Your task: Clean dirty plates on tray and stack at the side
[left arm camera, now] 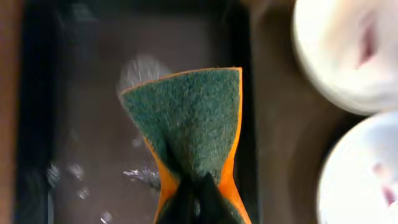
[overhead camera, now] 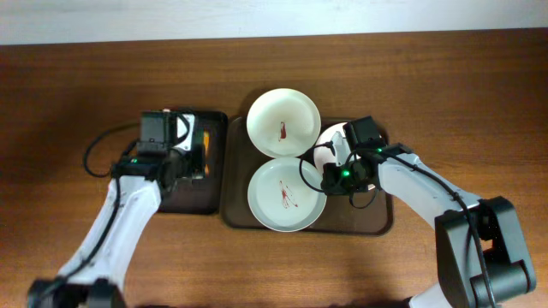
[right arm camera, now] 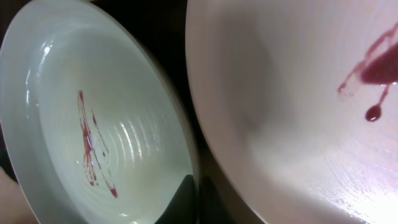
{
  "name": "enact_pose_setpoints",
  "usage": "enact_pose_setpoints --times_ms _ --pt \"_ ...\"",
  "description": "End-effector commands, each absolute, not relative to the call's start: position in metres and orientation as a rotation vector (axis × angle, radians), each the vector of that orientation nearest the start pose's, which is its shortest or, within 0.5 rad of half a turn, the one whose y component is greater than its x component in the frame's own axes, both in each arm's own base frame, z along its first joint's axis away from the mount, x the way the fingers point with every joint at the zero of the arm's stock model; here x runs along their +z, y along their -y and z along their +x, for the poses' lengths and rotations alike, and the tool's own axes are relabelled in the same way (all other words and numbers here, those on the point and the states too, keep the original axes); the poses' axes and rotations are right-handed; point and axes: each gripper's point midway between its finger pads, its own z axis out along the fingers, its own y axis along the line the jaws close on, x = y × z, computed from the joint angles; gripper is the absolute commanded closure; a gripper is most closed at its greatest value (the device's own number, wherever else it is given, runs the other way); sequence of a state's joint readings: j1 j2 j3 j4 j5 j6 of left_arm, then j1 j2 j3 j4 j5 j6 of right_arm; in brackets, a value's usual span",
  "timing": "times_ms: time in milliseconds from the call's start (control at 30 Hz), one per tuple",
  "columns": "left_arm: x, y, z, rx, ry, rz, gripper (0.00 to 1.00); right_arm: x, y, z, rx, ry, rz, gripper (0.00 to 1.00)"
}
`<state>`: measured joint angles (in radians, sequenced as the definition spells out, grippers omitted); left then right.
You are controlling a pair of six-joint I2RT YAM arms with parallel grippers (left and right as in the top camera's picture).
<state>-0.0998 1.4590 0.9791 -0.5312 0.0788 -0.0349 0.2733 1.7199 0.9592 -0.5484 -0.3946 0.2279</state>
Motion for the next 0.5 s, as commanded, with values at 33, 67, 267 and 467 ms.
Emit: enact_pose_setpoints --times_ms 33,67,267,467 --pt "0.073 0.053 0.355 -0.175 -2.707 0.114 1.0 0.028 -0.161 0.311 0.681 -2.9 -0.162 0.96" --pt "0.073 0.054 0.355 -0.182 -2.708 0.115 1.0 0.028 -0.161 0.311 0.681 -2.9 -0.162 0.96" --pt "0.077 0.064 0.355 -0.257 -2.693 0.133 1.0 0.028 -0.161 0.311 0.681 -2.9 -0.163 0.96" --pt "0.101 0.122 0.35 -0.721 -2.593 0.256 1.0 0.028 -0.161 0.311 0.681 -2.9 -0.162 0.96"
